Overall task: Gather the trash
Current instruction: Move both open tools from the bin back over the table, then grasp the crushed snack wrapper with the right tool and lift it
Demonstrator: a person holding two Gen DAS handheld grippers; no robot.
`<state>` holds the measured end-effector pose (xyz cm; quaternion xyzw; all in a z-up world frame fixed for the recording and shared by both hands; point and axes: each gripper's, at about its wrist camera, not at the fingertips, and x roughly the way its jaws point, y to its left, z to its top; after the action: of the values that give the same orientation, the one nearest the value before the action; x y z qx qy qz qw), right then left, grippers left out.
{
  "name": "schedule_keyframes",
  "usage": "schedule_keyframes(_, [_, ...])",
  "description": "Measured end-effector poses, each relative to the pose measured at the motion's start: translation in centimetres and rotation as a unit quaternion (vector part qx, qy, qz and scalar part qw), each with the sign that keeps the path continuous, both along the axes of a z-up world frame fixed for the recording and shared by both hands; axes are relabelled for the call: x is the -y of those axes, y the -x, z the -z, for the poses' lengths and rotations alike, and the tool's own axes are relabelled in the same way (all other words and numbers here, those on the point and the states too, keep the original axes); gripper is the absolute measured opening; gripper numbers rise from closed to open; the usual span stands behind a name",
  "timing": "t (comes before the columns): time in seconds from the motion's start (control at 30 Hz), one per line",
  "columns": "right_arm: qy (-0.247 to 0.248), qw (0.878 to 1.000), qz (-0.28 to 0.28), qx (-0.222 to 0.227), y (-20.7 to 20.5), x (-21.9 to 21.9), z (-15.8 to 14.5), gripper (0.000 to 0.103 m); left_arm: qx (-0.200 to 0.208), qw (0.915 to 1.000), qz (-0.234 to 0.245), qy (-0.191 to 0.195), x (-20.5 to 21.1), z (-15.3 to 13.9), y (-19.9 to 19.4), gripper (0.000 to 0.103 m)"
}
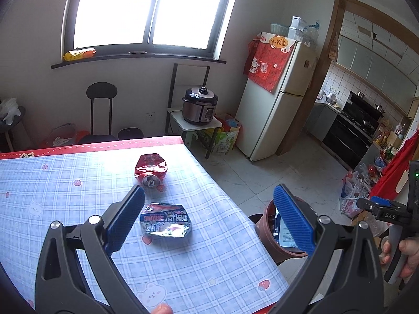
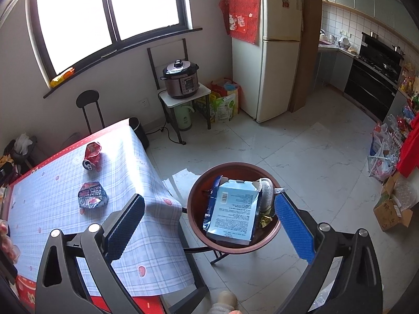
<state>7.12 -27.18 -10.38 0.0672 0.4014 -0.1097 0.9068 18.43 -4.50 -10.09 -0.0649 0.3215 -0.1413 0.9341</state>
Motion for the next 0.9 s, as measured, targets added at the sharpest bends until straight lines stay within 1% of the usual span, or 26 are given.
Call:
schedule_keyframes(0.33, [0.009,0.999,-0.031,-0.018,-2.5,-6.5,1.1,0.097,-0.006,0.9989,-0.047,0.004,-7.7,0.9,0.6,0.097])
schedule_keyframes(0.5, [0.005,0.997,-0.065,-0.027,-4.2,-10.0,2.3,0.097,-0.011,0.9970,-0.075,0.011,-11.9,2.4,0.8,0.097])
schedule_keyframes(0.67, [0.003,0.994,-0.104,-0.035,-6.7,-13.7,4.1,0.097,-0.013,0.9933,-0.114,-0.001,-15.8,3.9,1.0,0.097])
schedule_keyframes(0.8, [0.009,0.987,-0.150,-0.050,-9.8,-17.1,6.5,0.097,-0.030,0.9882,-0.150,-0.006,-19.0,5.5,1.1,0.097])
schedule_keyframes(0.87, [0.021,0.979,-0.192,-0.072,-11.7,-19.5,8.5,0.097,-0.039,0.9852,-0.167,-0.003,-20.6,6.3,1.1,0.097])
schedule_keyframes(0.9, [0.035,0.972,-0.214,-0.086,-12.5,-20.8,9.7,0.097,-0.044,0.9836,-0.175,0.000,-21.4,6.7,1.2,0.097])
